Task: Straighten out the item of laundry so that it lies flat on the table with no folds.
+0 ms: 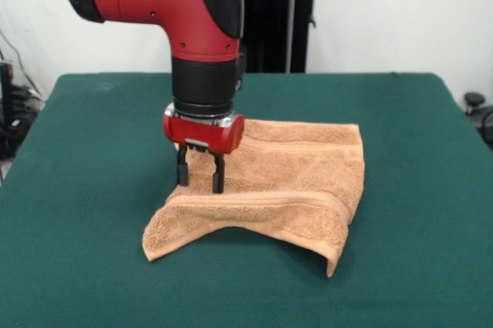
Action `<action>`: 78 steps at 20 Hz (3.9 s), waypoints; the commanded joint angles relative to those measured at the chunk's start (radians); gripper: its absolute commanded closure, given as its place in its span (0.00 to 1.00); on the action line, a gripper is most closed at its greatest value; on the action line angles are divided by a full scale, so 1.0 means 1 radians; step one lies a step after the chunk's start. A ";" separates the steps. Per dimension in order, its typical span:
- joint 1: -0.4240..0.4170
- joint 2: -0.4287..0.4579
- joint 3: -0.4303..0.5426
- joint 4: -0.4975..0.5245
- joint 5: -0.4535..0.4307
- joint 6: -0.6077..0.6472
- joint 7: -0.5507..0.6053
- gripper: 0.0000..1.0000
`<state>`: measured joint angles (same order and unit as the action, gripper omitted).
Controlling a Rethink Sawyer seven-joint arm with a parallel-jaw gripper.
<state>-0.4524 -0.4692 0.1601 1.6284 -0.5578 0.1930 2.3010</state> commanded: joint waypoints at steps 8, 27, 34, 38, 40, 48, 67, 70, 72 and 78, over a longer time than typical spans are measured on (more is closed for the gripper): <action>0.177 0.177 -0.114 0.030 0.022 -0.105 0.142 0.00; 0.257 0.305 -0.086 0.060 0.309 -0.226 0.240 0.00; 0.289 0.326 -0.077 0.090 0.420 -0.290 0.282 0.00; 0.300 0.329 -0.069 0.114 0.479 -0.310 0.297 0.00; 0.306 0.326 -0.069 0.121 0.505 -0.303 0.293 0.00; 0.367 0.303 -0.104 0.150 0.615 -0.257 0.284 0.00; 0.387 0.281 -0.135 0.224 0.597 -0.249 0.174 0.00; 0.392 0.280 -0.121 0.237 0.624 -0.263 0.207 0.00; 0.389 0.282 -0.111 0.242 0.636 -0.271 0.221 0.00; 0.374 0.289 -0.081 0.257 0.679 -0.293 0.259 0.00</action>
<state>-0.1126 -0.3358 -0.2108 1.6951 0.0630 -0.1684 2.3008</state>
